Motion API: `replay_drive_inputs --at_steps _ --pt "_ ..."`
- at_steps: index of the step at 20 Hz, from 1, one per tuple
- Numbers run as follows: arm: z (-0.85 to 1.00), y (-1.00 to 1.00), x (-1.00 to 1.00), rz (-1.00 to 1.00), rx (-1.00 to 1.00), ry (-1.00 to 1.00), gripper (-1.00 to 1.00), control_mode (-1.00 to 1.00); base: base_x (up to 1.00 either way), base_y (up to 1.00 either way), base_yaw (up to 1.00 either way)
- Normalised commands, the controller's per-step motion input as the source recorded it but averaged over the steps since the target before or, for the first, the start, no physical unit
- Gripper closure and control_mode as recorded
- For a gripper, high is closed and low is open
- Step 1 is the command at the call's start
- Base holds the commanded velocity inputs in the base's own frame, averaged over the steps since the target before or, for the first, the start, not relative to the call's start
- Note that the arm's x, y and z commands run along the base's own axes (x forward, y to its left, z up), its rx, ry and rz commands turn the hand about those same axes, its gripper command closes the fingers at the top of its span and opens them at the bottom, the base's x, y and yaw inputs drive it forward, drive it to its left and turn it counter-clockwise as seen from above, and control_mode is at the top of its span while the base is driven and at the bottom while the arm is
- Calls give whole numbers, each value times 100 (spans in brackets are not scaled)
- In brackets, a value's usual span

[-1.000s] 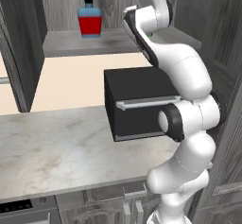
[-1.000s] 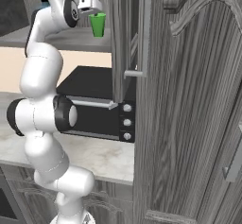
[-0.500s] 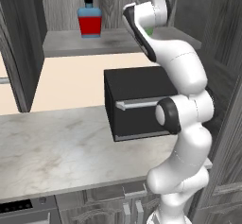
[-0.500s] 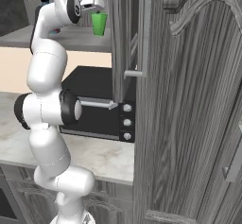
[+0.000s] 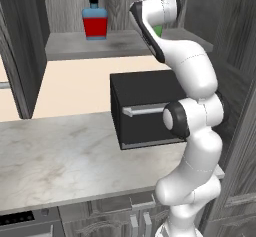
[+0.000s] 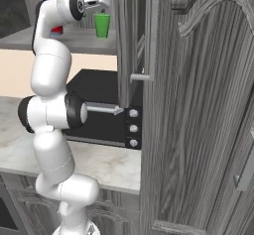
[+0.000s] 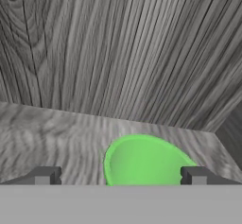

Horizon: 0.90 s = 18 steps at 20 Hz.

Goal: Open the cabinet directly in front. Then move the liquor and the cup to the dining counter with the candle on it.

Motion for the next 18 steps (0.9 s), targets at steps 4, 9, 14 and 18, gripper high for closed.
replay_drive_inputs --at_steps 4,9,14,18 --pt "0 0 0 0 0 0 -100 -100 0 0 0" --pt "0 0 0 0 0 0 -100 -100 0 0 0" --pt "-1 0 0 0 0 0 -100 -100 0 0 0" --pt "-10 0 0 0 0 1 -100 -100 0 0 0"
